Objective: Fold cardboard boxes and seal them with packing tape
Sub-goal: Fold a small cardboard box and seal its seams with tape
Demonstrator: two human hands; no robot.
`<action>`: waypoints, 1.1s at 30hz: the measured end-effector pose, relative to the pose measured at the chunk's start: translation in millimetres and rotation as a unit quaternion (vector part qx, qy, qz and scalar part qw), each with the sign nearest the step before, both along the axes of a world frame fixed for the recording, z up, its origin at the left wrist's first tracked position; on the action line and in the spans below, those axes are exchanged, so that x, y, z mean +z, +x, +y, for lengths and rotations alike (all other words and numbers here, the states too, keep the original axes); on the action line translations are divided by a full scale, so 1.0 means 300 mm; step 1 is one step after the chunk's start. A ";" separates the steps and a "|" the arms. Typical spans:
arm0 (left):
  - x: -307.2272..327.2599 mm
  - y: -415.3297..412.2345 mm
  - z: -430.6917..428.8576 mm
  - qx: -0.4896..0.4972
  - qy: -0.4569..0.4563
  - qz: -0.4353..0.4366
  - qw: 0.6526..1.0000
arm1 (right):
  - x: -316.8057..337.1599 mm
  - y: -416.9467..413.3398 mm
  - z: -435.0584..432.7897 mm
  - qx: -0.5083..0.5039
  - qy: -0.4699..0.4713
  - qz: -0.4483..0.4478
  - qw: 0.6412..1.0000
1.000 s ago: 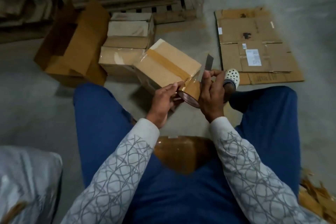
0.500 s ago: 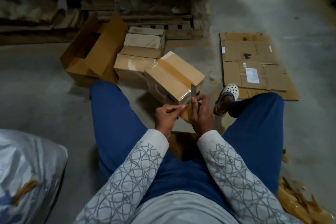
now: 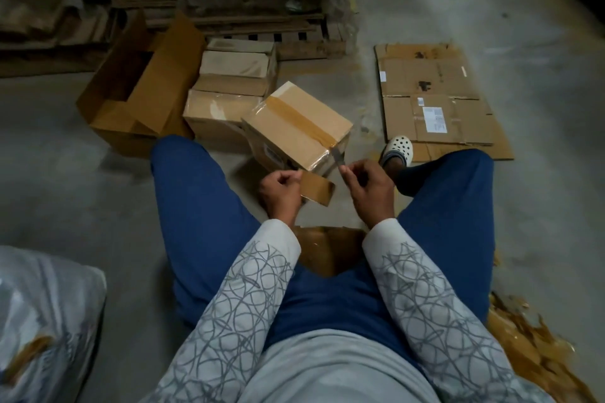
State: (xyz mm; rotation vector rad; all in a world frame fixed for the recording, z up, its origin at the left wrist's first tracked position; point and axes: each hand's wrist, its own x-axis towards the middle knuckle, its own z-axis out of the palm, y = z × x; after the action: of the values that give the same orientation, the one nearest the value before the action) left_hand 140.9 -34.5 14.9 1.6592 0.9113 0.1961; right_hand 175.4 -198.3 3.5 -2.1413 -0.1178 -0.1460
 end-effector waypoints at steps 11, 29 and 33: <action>-0.009 0.022 0.117 0.057 0.048 -0.007 0.997 | 0.004 -0.045 -0.053 0.281 -0.202 0.275 0.897; -0.008 0.025 0.039 -0.113 0.018 -0.041 0.993 | 0.003 -0.033 -0.037 0.132 -0.049 0.109 0.984; -0.013 0.037 0.035 -0.127 -0.038 -0.037 0.990 | 0.003 -0.017 -0.032 0.139 -0.045 0.028 0.989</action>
State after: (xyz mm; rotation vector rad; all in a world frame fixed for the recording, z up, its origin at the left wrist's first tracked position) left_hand 152.0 -23.8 11.0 1.6685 0.6368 0.0471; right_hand 170.3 -208.0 4.4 -2.1919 -0.3951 0.0841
